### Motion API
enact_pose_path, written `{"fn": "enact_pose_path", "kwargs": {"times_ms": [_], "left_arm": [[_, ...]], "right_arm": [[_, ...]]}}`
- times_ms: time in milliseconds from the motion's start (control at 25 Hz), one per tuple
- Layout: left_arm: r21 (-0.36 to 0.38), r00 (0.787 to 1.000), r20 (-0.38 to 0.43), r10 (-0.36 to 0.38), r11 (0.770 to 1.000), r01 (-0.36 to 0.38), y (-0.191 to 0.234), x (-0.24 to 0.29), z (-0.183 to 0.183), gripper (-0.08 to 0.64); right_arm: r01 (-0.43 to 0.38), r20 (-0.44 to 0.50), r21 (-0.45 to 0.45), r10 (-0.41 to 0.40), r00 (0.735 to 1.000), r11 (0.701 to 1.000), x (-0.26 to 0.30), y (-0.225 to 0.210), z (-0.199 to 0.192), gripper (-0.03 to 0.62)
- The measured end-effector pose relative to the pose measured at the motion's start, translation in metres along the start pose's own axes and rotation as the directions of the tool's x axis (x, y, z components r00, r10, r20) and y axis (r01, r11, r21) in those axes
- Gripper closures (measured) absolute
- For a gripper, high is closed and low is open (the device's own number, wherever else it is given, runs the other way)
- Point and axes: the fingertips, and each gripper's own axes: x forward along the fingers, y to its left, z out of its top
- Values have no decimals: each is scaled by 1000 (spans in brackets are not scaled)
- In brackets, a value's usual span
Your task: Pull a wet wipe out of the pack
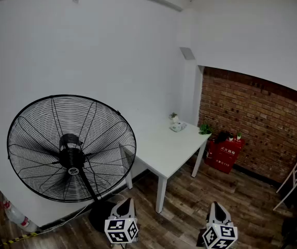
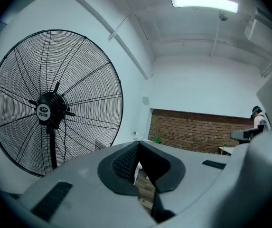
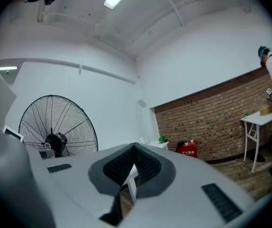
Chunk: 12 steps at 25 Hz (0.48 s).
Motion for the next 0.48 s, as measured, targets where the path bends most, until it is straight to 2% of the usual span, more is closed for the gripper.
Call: {"fn": "enact_pose_path", "kwargs": {"times_ms": [480], "left_arm": [[10,1000,-1,6,1000,-6,6,-9,0,558]], "right_arm": [[-6,-13,30,6,1000,1000,-8,10,-8,591]]}}
